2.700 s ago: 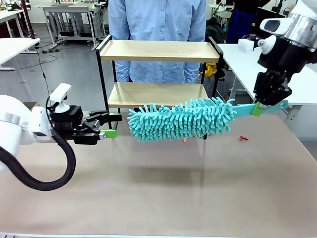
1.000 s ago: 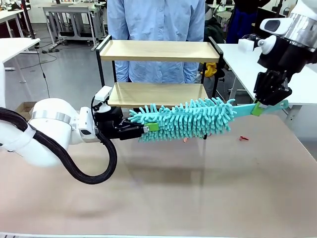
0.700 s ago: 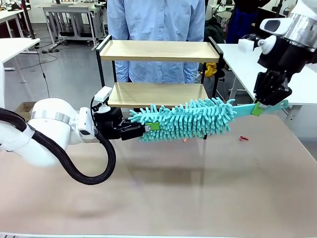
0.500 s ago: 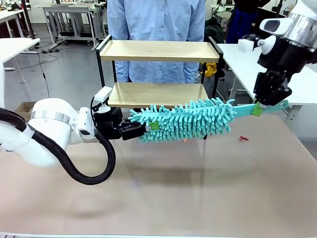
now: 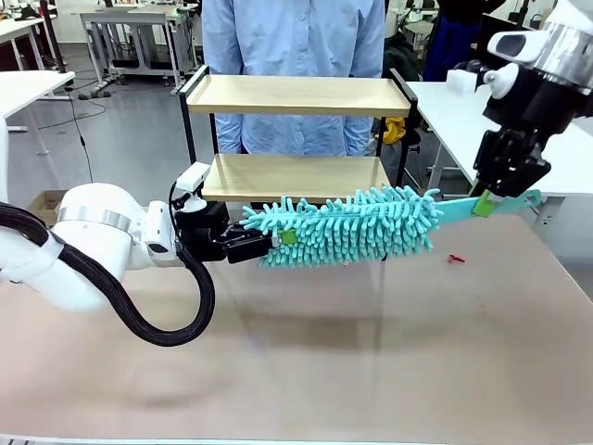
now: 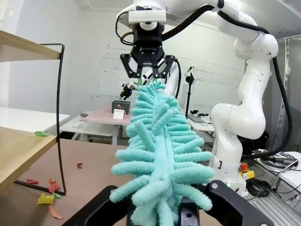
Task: Clean the shelf.
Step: Hand the Duster back to the human.
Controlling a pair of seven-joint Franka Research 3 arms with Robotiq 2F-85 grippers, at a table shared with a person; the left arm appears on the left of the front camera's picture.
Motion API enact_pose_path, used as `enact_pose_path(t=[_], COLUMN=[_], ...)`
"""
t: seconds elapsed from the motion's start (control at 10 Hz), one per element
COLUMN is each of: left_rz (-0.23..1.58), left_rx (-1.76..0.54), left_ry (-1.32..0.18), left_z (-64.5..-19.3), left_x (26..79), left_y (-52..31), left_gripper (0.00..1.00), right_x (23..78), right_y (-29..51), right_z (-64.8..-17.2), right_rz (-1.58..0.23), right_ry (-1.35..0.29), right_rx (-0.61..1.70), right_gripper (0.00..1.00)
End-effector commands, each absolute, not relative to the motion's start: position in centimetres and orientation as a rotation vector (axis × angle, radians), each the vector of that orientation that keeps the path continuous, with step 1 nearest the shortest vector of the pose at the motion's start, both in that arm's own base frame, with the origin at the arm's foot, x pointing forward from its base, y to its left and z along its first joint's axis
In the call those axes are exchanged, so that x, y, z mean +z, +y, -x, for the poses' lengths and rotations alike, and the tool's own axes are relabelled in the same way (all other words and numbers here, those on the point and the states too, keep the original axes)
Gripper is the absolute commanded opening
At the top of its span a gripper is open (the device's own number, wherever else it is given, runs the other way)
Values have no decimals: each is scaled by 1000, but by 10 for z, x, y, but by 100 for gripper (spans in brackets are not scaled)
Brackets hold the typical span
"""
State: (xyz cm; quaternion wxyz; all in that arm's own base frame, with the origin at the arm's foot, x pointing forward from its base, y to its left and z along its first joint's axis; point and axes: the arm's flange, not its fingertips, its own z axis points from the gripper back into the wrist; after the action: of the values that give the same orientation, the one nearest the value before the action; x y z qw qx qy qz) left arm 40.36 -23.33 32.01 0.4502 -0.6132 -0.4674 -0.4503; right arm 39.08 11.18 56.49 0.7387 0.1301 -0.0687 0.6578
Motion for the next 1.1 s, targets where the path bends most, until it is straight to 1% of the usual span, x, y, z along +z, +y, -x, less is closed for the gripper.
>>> enact_pose_path(t=[0.0, 0.1, 0.3, 0.5, 0.6, 0.8, 0.9, 1.0], left_rz=[1518, 1518, 1518, 1518, 1518, 1518, 1518, 1518], left_rx=[-1113, -1113, -1113, -1113, -1113, -1113, -1113, -1113], left_ry=[-1166, -1166, -1166, -1166, -1166, -1166, -1166, -1166], left_z=[-404, -404, -404, -404, -404, -404, -404, -404], left_x=[321, 321, 321, 321, 321, 321, 321, 321], left_y=[-234, -234, -234, -234, -234, -234, -234, -234], left_gripper=[0, 0, 0, 0, 0, 0, 0, 0], right_x=[596, 611, 638, 654, 654, 647, 644, 661], right_y=[92, 79, 40, -11, -39, -75, -81, -73], right_z=[-387, -383, -372, -357, -350, -345, -347, -342], right_rz=[-396, -491, -577, -678, -728, -792, -821, -740], right_ry=[-298, -410, -643, -833, -899, -947, -933, -921], right_rx=[1433, 1402, 1282, 1200, 1168, 1129, 1125, 1106], right_gripper=[100, 100, 100, 100, 100, 100, 100, 100])
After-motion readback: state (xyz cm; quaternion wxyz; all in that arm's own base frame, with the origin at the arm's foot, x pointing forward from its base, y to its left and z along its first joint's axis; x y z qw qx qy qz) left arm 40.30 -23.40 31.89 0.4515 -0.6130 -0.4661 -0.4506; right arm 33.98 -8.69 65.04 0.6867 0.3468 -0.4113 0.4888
